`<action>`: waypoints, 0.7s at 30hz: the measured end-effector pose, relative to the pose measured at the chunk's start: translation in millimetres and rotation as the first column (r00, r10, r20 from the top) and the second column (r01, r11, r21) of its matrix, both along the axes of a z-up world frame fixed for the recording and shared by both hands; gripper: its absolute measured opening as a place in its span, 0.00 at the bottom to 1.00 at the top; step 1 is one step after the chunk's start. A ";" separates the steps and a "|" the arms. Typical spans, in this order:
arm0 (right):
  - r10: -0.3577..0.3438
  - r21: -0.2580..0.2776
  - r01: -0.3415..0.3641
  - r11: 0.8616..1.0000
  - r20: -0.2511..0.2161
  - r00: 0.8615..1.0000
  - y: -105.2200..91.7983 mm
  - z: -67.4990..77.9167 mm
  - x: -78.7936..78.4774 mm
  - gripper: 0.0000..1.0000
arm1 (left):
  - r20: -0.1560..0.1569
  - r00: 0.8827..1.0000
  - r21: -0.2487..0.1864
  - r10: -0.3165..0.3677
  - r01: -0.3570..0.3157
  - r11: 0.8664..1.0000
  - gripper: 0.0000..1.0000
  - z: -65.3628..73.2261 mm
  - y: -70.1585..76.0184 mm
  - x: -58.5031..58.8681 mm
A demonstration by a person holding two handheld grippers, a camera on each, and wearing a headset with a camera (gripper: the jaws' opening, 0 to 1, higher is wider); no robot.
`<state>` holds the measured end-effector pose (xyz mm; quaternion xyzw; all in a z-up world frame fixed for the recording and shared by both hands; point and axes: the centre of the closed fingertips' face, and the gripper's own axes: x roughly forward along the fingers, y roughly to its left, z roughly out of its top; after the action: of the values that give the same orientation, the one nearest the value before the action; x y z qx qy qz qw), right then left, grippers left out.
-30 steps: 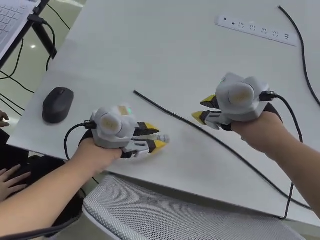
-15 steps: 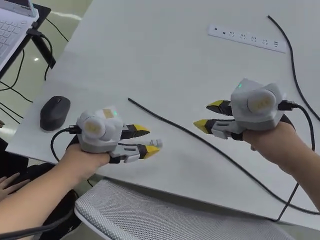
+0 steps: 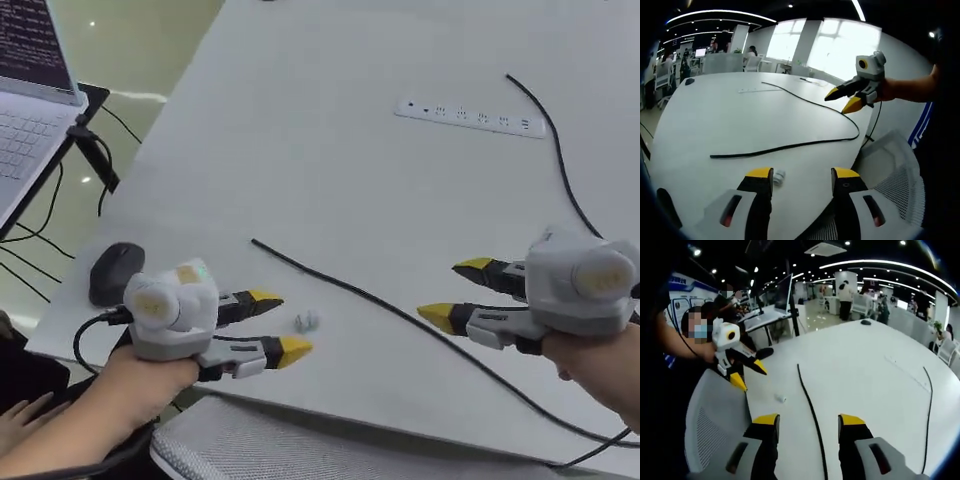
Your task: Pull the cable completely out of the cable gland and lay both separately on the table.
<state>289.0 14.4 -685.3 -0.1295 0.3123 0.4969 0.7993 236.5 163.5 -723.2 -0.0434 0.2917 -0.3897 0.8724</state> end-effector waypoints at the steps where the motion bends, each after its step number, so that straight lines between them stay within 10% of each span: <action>1: -0.004 0.002 0.004 1.000 0.001 1.000 -4.1 0.4 -3.9 0.46 | 0.001 1.000 0.005 0.002 -0.002 1.000 0.48 2.4 0.7 -2.3; 21: -0.122 0.145 0.124 0.982 -0.019 0.992 -57.3 -3.6 -53.0 0.73 | 0.023 0.998 0.016 0.062 -0.062 0.998 0.70 23.0 13.9 -20.2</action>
<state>236.1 -42.9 -689.0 -0.0484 0.2866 0.4687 0.8342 216.4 177.5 -700.3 -0.0408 0.2836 -0.3605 0.8877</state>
